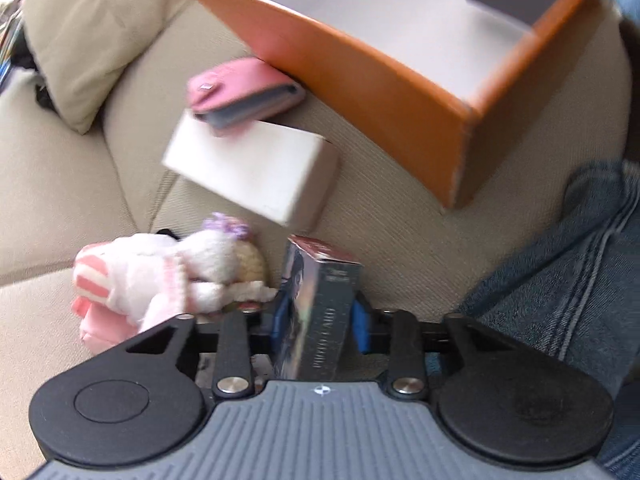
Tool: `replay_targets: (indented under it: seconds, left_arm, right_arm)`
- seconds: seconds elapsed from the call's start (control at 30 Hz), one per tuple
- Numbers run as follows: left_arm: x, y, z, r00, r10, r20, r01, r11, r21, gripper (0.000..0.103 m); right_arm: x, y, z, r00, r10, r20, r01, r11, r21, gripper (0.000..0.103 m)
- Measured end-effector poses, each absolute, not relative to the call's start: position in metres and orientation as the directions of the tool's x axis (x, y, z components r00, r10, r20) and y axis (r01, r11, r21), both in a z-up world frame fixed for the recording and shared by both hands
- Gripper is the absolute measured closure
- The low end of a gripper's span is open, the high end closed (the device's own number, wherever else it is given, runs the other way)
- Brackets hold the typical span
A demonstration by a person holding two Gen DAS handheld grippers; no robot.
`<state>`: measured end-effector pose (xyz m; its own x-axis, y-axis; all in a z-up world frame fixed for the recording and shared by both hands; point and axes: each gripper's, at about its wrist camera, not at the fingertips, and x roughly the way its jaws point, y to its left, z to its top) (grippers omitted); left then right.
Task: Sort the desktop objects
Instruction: 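Carry the dark gray box over the orange box while the left gripper grasps the photo-card box, then lower the photo-card box into the orange box with the left gripper while the right gripper lowers the gray box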
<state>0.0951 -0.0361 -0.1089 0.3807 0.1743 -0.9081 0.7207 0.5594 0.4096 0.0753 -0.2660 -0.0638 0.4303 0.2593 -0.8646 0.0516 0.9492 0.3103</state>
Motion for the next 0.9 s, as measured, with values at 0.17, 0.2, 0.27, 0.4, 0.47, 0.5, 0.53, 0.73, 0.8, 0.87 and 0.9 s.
replay_targets:
  seconds: [0.17, 0.2, 0.27, 0.4, 0.47, 0.5, 0.53, 0.73, 0.8, 0.87, 0.9]
  left_arm:
    - [0.121, -0.004, -0.087, 0.334, 0.076, -0.94, 0.675, 0.676, 0.295, 0.073]
    - [0.123, -0.001, -0.086, 0.332, 0.065, -0.941, 0.67, 0.686, 0.284, 0.072]
    - [0.113, 0.004, -0.089, 0.327, 0.074, -0.942, 0.674, 0.68, 0.288, 0.072]
    - [0.088, 0.001, -0.093, 0.359, 0.079, -0.93, 0.654, 0.689, 0.311, 0.073]
    - [0.091, 0.005, -0.086, 0.362, 0.055, -0.93, 0.638, 0.713, 0.291, 0.076]
    - [0.092, 0.005, -0.083, 0.36, 0.03, -0.932, 0.629, 0.73, 0.267, 0.077]
    - [0.094, 0.006, -0.078, 0.361, 0.014, -0.932, 0.619, 0.744, 0.251, 0.077]
    - [0.104, 0.008, -0.006, 0.357, -0.138, -0.924, 0.545, 0.834, 0.086, 0.077]
    - [0.114, 0.002, 0.012, 0.344, -0.211, -0.915, 0.526, 0.851, 0.002, 0.077]
    - [0.123, -0.01, 0.027, 0.335, -0.276, -0.901, 0.517, 0.853, -0.07, 0.077]
    - [0.137, -0.02, 0.021, 0.327, -0.31, -0.893, 0.514, 0.851, -0.107, 0.077]
  right_arm:
    - [0.073, -0.261, -0.065, 0.429, 0.265, -0.863, 0.045, 0.948, 0.314, 0.066]
    - [0.072, -0.259, -0.065, 0.429, 0.267, -0.863, 0.042, 0.948, 0.314, 0.066]
    - [0.073, -0.255, -0.065, 0.425, 0.269, -0.864, 0.034, 0.949, 0.313, 0.066]
    - [0.074, -0.25, -0.071, 0.409, 0.269, -0.872, 0.032, 0.951, 0.308, 0.066]
    - [0.074, -0.249, -0.073, 0.404, 0.27, -0.874, 0.038, 0.95, 0.31, 0.066]
    - [0.073, -0.249, -0.073, 0.406, 0.271, -0.873, 0.038, 0.949, 0.312, 0.066]
    - [0.073, -0.248, -0.072, 0.411, 0.272, -0.87, 0.037, 0.949, 0.314, 0.066]
    - [0.074, -0.246, -0.062, 0.447, 0.283, -0.848, 0.024, 0.945, 0.327, 0.066]
    - [0.074, -0.245, -0.056, 0.46, 0.299, -0.836, 0.016, 0.939, 0.345, 0.066]
    - [0.075, -0.243, -0.049, 0.479, 0.307, -0.823, 0.004, 0.936, 0.352, 0.066]
    - [0.074, -0.242, -0.046, 0.488, 0.308, -0.816, -0.001, 0.936, 0.353, 0.066]
